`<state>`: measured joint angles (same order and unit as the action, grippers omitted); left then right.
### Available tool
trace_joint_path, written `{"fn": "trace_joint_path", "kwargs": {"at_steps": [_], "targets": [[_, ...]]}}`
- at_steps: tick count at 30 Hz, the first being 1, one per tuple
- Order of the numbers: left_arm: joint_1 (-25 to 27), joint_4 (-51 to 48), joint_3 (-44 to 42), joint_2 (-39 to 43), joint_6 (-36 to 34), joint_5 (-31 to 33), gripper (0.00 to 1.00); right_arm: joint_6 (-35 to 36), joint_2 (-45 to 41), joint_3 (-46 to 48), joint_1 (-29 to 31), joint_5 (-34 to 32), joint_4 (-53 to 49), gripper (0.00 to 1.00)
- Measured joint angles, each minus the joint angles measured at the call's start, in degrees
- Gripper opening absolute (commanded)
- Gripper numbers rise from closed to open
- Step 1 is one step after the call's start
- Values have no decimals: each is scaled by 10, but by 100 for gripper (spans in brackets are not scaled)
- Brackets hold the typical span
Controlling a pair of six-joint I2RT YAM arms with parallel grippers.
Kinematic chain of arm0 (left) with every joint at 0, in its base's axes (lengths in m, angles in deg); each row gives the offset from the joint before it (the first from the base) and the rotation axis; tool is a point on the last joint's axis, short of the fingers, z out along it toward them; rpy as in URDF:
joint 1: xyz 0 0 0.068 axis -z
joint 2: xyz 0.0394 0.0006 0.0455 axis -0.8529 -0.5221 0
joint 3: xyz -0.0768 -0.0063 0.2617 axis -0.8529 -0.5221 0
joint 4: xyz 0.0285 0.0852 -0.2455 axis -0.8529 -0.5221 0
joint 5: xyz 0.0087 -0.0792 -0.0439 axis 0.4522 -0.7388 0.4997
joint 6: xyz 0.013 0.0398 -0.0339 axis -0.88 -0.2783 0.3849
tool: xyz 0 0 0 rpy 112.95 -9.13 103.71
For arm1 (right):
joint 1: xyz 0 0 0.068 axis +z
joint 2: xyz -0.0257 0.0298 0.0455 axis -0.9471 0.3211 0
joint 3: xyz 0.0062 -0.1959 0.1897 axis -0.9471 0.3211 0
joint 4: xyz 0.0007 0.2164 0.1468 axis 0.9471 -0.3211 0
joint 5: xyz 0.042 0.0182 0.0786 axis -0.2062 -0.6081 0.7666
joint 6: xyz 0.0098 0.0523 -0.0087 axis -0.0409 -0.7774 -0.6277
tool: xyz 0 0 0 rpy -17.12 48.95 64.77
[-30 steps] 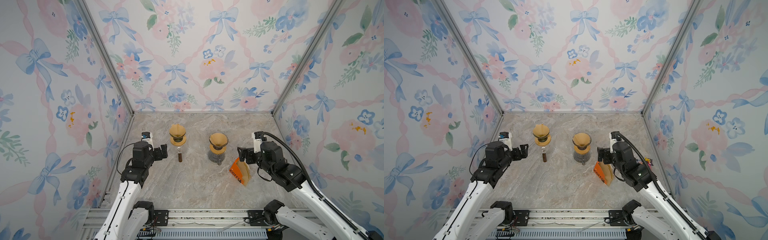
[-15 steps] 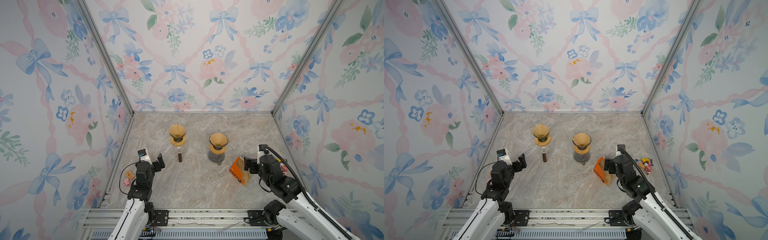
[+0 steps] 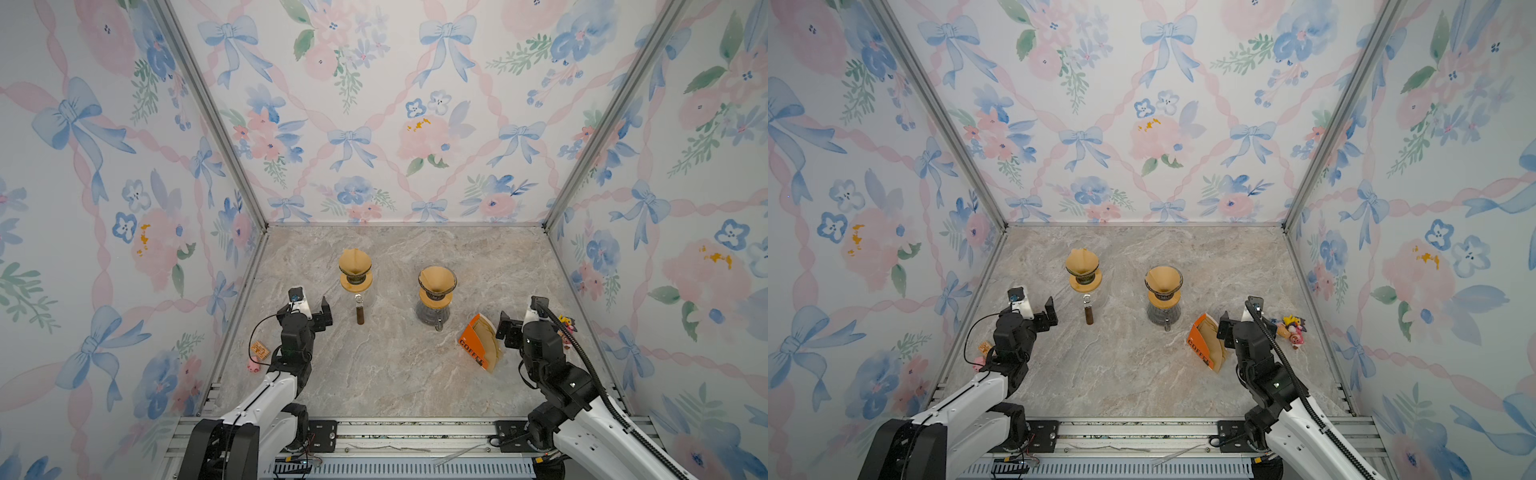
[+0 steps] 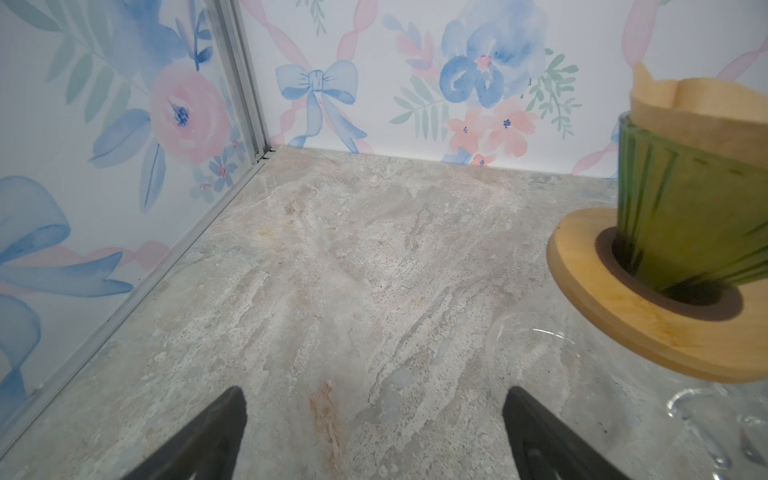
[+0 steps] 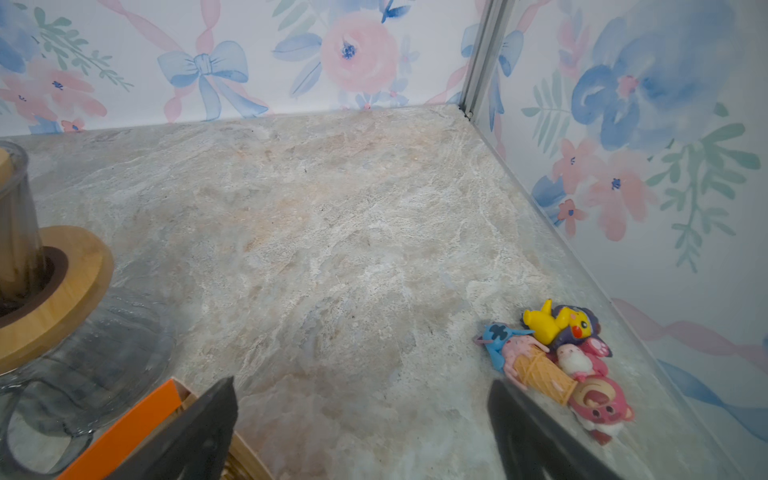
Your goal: Place the coffee filter in the dripper
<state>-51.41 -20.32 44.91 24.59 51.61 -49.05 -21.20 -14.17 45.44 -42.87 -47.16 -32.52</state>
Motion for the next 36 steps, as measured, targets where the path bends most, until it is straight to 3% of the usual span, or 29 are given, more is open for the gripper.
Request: {"fn": "trace_joint_path", "kwargs": {"at_steps": [12,21,28,36], "targets": [[-3,206,-28,-148,-58,-16,98,43,-23,31,-23,-11,54,96],[-39,376,-23,-309,-75,-60,98,101,66,31,-44,-9,130,96],[-60,349,19,-319,-76,-117,98,136,145,31,-95,14,216,96],[-69,342,29,-319,-76,-135,98,163,248,31,-145,50,314,96]]}}
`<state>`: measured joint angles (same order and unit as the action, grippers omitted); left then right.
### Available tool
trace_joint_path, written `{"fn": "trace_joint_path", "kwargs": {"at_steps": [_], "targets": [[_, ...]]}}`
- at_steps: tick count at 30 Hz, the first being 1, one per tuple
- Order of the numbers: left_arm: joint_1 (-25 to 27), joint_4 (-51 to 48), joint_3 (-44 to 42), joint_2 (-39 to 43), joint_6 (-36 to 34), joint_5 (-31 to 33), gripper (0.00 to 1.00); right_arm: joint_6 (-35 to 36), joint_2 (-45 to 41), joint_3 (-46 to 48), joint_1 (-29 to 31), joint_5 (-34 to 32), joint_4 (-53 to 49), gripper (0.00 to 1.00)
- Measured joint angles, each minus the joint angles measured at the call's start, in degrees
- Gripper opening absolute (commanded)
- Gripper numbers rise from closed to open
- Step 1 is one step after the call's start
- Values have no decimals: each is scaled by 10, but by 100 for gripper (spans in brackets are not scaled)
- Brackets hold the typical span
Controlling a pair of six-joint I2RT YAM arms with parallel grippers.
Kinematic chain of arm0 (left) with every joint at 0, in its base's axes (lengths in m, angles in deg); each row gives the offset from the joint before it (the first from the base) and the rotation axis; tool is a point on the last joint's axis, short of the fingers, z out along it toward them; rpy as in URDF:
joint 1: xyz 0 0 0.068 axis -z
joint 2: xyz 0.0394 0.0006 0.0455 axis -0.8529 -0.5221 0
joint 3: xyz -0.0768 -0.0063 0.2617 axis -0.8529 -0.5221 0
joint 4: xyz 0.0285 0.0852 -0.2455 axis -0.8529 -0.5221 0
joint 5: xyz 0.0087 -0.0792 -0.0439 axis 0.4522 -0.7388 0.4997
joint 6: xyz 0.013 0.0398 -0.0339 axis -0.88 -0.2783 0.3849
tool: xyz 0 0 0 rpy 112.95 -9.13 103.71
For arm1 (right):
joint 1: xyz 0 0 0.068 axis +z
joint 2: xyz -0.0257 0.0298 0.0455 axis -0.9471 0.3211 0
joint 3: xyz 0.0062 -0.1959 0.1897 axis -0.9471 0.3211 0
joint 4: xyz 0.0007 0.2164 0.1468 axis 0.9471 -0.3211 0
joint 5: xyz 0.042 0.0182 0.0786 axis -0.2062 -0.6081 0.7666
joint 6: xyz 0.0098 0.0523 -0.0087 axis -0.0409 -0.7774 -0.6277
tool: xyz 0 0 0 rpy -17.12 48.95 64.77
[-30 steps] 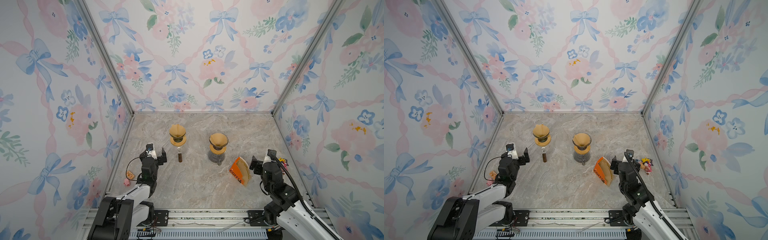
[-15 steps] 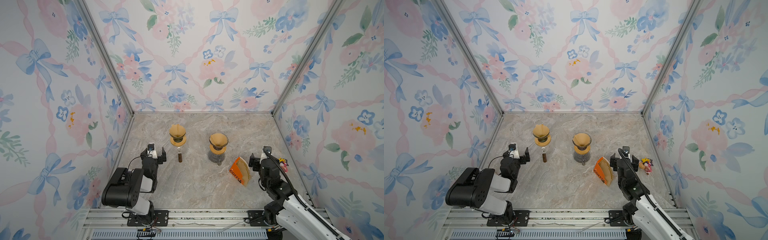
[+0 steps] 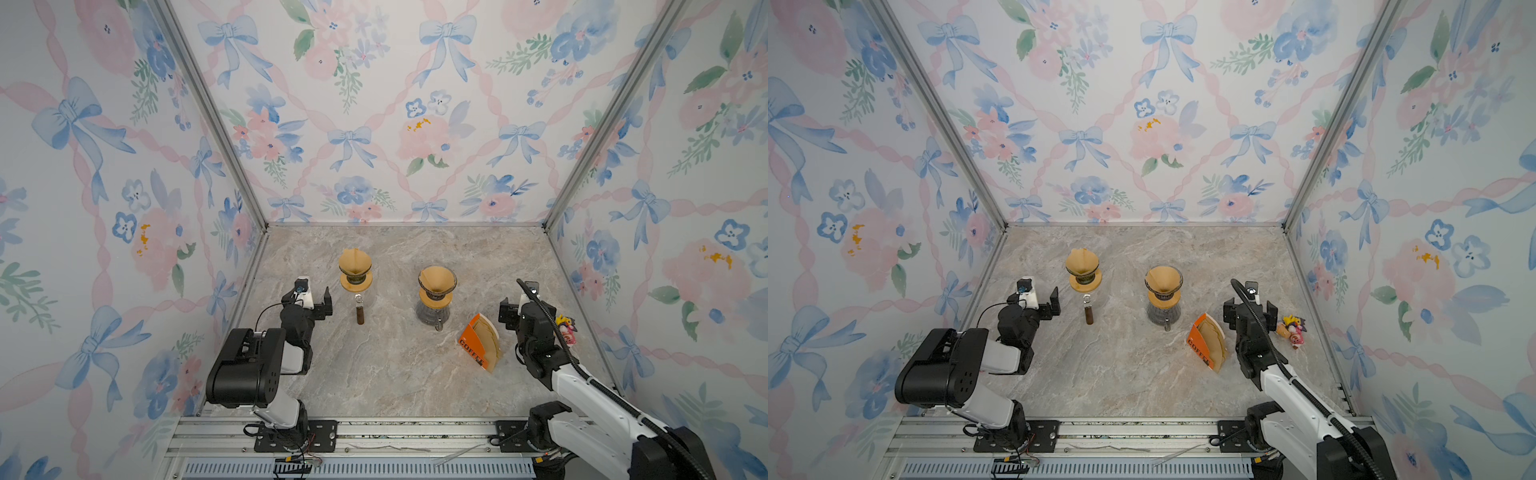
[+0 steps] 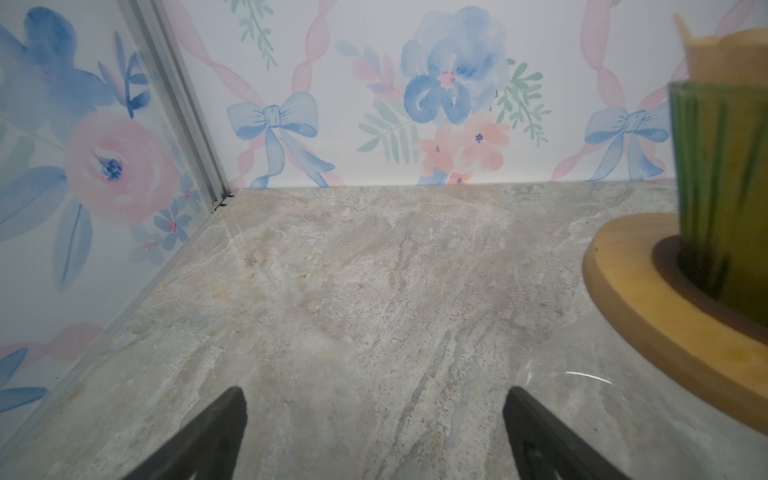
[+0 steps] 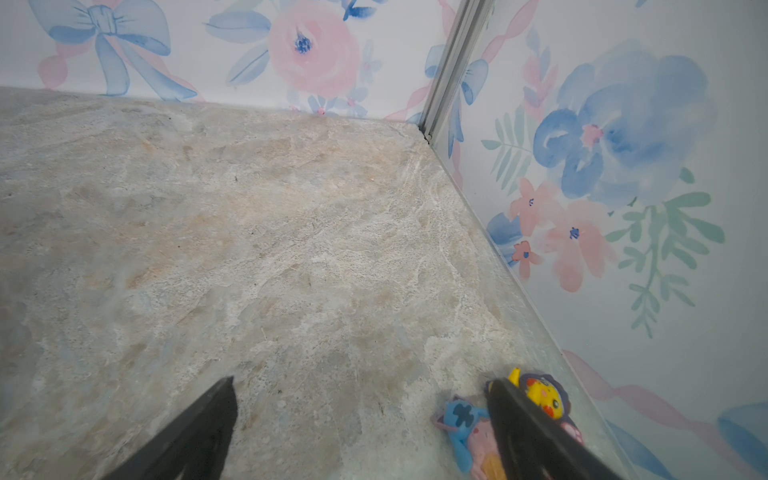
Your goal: Place the coffee filter in the dripper
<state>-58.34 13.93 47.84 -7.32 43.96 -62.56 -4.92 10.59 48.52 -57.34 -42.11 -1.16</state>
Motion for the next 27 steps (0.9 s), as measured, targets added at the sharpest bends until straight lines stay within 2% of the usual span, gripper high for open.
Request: {"fn": "trace_joint_path", "kwargs": {"at_steps": [12,20,27], "targets": [[0,-6,0,0,0,-1,98,13,138,17,-58,50,177,96],[0,-8,0,0,0,-1,98,21,214,14,-60,87,271,96],[0,-8,0,0,0,-1,98,23,318,11,-62,103,368,96]]}}
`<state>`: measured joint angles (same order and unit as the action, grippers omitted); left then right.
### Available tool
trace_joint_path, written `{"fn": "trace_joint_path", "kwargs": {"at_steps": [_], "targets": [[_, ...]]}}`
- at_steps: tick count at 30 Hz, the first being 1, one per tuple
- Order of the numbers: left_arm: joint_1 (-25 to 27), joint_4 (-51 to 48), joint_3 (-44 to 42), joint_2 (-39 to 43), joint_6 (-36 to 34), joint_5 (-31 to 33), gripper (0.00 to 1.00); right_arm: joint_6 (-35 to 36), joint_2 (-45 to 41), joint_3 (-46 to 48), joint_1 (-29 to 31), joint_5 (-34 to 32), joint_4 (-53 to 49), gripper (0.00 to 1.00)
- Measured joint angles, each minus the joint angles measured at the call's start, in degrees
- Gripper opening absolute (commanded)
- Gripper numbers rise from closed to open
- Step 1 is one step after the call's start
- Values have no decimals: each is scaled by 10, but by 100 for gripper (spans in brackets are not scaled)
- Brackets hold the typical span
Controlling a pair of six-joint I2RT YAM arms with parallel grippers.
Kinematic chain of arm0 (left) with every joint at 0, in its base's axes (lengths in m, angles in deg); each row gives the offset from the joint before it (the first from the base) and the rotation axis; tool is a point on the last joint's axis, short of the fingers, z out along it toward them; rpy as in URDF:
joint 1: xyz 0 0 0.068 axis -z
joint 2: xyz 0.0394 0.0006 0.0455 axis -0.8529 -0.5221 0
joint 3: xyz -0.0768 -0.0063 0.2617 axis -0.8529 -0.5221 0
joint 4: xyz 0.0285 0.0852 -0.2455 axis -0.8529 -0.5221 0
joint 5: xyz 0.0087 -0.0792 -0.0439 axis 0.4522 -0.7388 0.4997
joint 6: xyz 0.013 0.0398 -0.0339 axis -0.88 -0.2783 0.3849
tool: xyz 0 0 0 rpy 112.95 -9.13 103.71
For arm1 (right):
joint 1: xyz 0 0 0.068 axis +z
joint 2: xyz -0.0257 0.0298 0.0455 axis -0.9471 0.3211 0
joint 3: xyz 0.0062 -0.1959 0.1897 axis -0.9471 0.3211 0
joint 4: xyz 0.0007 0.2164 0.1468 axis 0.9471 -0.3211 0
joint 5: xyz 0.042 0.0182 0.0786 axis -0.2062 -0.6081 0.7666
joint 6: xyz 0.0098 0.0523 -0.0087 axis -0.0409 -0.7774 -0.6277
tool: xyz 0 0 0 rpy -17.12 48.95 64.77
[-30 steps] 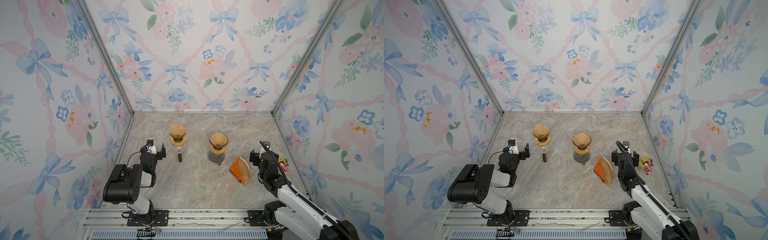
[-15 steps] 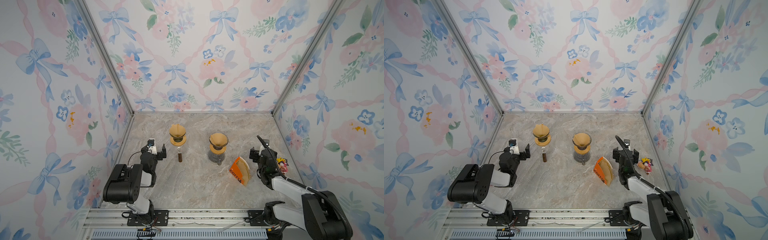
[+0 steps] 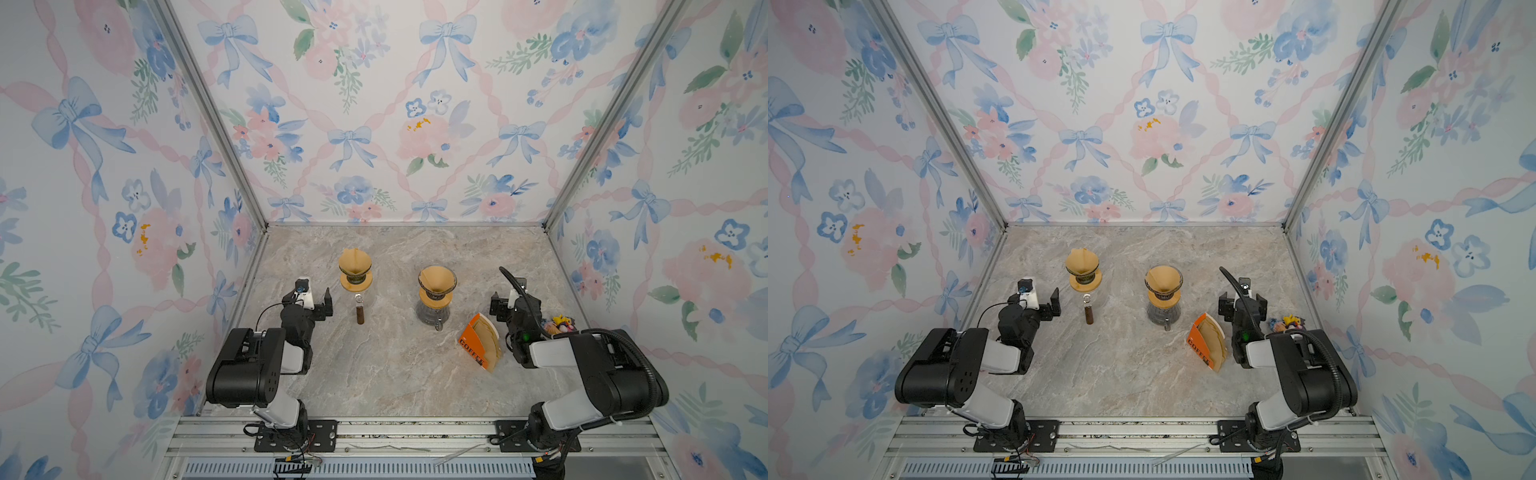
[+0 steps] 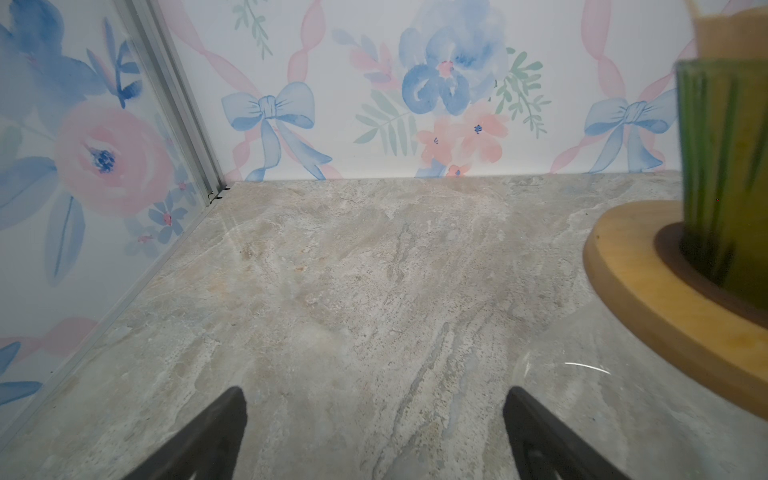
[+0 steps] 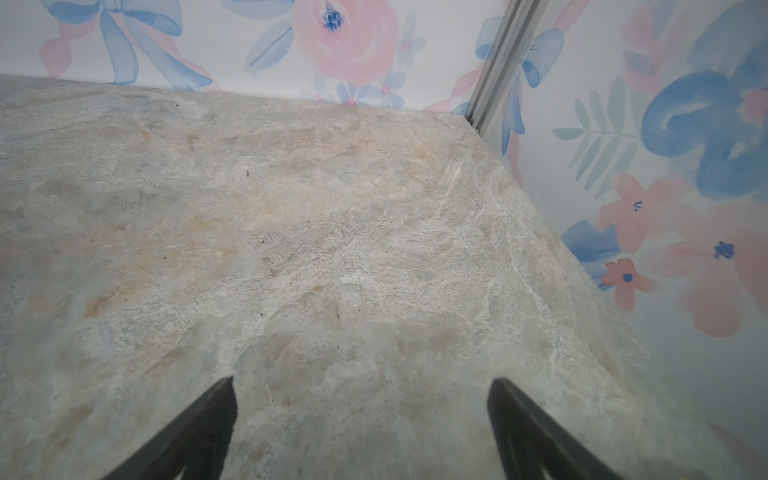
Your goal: Place the coffee filter in the dripper
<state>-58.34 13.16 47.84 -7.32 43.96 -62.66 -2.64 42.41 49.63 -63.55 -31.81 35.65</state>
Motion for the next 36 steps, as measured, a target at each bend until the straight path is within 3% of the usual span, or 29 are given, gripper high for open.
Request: {"fn": "trace_joint_path", "kwargs": {"at_steps": [14,22,36], "targets": [[0,0,0,0,0,0,98,-17,6,-29,-34,60,-4,96],[0,0,0,0,0,0,98,-17,6,-29,-69,171,-4,96],[0,0,0,0,0,0,98,-19,6,-29,-42,97,-6,96]]}}
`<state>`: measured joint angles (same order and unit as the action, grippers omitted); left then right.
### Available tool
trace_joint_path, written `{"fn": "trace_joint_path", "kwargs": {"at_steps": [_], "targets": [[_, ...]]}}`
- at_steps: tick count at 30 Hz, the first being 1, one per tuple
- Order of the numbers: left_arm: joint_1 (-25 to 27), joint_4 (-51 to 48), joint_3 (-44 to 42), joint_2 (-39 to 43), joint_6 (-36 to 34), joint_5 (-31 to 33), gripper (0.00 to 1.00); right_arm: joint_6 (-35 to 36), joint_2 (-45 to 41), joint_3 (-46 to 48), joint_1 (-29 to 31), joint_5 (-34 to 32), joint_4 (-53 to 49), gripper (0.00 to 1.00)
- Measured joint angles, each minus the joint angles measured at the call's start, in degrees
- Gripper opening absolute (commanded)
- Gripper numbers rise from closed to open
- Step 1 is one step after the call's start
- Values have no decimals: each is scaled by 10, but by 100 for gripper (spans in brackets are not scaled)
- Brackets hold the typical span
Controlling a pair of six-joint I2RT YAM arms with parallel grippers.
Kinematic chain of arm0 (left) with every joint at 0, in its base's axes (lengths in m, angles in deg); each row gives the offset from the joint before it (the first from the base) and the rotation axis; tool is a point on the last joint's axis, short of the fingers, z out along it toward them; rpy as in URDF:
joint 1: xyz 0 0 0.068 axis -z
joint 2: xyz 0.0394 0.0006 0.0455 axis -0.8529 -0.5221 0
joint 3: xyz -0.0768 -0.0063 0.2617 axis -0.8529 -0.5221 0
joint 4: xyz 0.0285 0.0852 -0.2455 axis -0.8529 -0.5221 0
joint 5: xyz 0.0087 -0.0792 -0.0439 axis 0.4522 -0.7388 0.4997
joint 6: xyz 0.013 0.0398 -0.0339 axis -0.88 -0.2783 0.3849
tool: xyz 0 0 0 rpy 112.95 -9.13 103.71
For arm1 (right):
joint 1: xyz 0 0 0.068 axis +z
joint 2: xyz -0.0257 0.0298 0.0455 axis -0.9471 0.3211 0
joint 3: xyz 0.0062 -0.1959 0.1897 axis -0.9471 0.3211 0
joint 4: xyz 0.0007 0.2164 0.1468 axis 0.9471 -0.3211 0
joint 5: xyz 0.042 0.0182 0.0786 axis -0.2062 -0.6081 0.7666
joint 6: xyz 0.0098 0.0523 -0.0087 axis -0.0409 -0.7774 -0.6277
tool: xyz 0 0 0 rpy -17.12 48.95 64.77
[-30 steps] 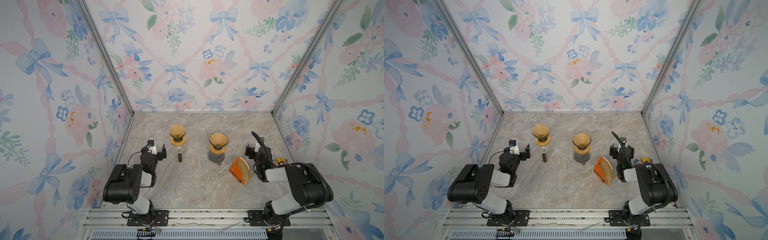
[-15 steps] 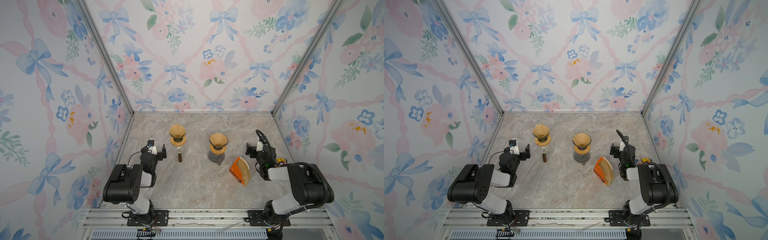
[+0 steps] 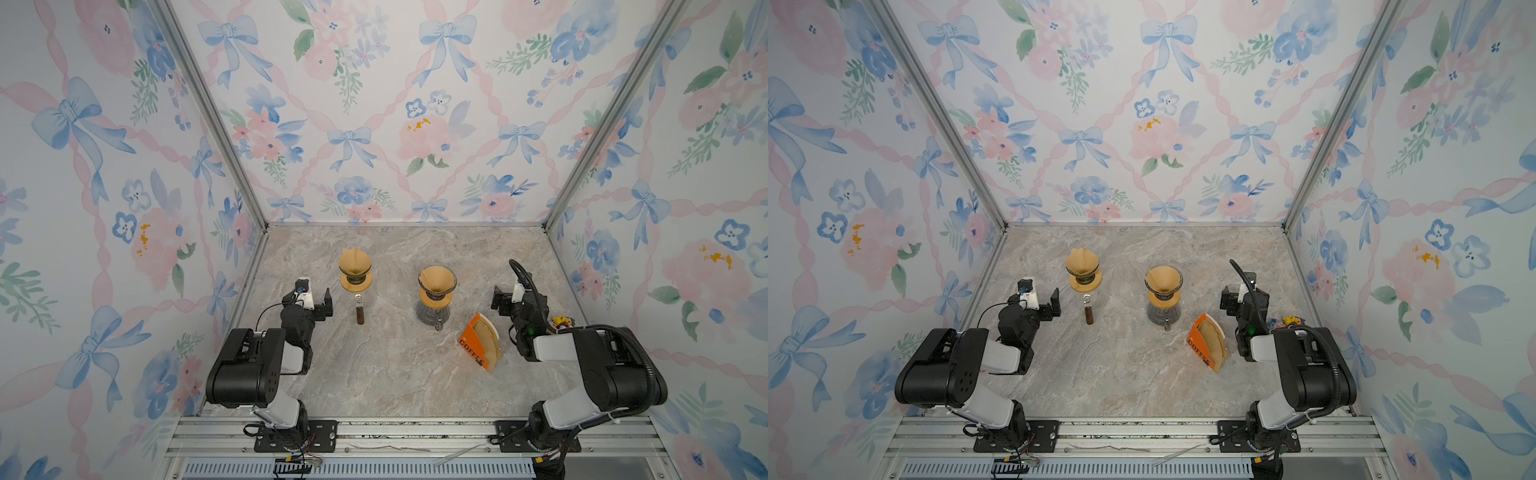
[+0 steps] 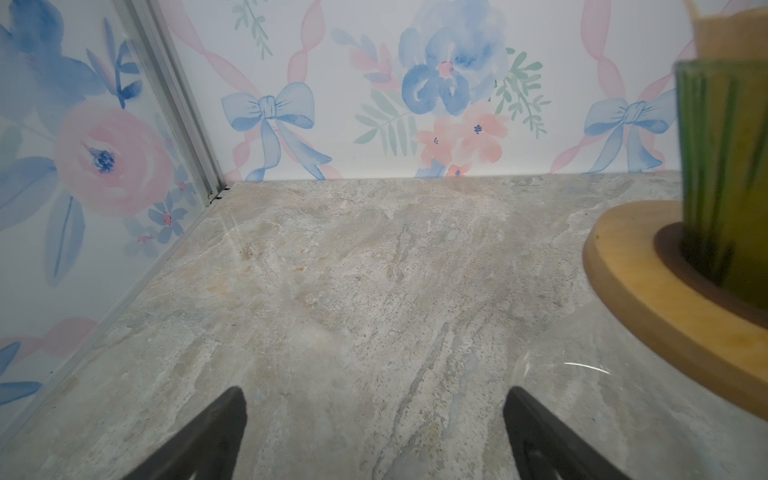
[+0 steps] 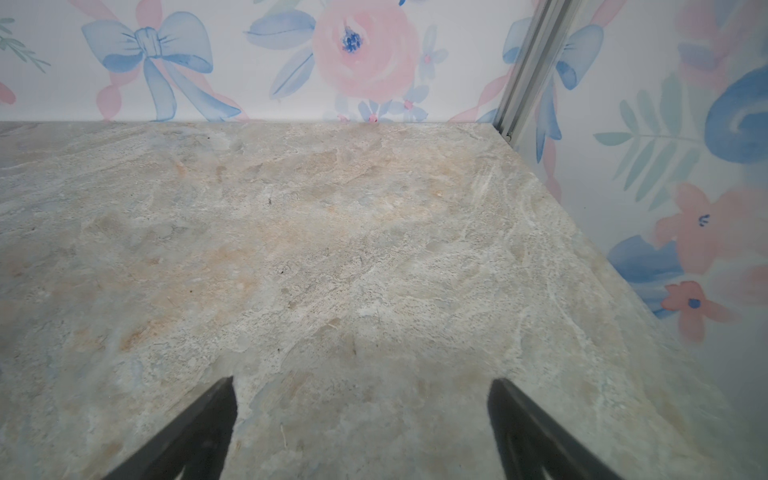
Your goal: Place the coffee filter in the dripper
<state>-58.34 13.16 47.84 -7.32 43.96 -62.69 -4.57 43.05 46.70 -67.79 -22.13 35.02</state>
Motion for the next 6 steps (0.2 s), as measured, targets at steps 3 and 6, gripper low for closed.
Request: {"fn": "trace_joint_path", "kwargs": {"at_steps": [3,6], "targets": [[0,0,0,0,0,0,98,0,0,0,0,-2,0,96],[0,0,0,0,0,-2,98,0,0,0,0,-4,0,96]]}}
